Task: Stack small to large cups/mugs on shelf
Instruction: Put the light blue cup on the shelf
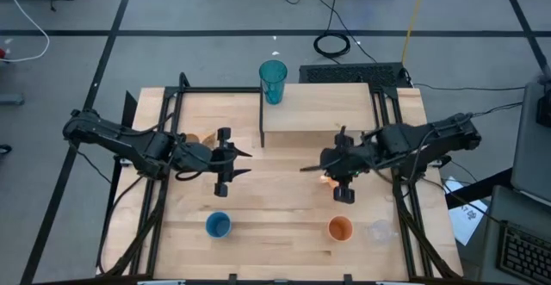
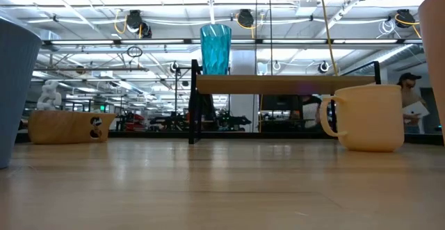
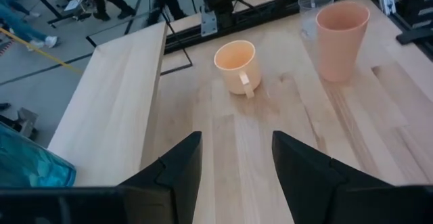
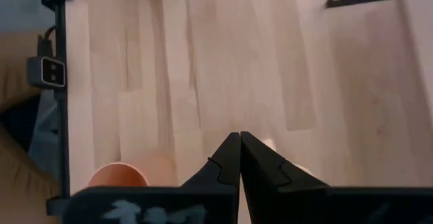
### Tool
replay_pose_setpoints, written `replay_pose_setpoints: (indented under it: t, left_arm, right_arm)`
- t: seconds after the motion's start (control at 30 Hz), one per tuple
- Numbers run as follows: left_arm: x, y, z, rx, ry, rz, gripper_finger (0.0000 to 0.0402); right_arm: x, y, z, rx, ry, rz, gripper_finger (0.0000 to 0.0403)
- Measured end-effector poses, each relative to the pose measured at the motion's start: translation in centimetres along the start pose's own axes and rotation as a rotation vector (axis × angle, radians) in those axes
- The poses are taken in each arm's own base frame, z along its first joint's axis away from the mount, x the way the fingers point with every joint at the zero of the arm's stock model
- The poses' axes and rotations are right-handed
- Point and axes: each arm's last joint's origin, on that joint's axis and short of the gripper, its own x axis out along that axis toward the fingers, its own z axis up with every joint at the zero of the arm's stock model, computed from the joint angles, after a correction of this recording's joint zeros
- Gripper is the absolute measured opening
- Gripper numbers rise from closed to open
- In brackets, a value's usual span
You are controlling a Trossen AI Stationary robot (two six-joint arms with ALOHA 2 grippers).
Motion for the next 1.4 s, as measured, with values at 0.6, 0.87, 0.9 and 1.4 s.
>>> replay_pose_setpoints:
  t: [0.6,0.87,0.9,1.4]
  left_arm:
    - [-0.9,-1.6,-0.7,-0.031,0.108,-0.162,0.0182]
    - [-4.5,-2.7,2.4,-0.024,0.367,-0.253,0.0182]
    - [-4.7,-2.8,3.0,-0.023,0.377,-0.261,0.0182]
    - [-2.4,-11.9,3.3,0.041,0.738,-0.417,0.0239]
  right_arm:
    - [1.2,3.4,-0.9,-0.097,0.06,0.058,0.0]
    - [1.2,3.2,-0.5,-0.132,0.022,0.035,0.0]
    - [1.2,3.2,-0.4,-0.135,0.014,0.037,0.0]
    - [1.3,3.0,-0.1,-0.148,-0.008,0.04,0.0]
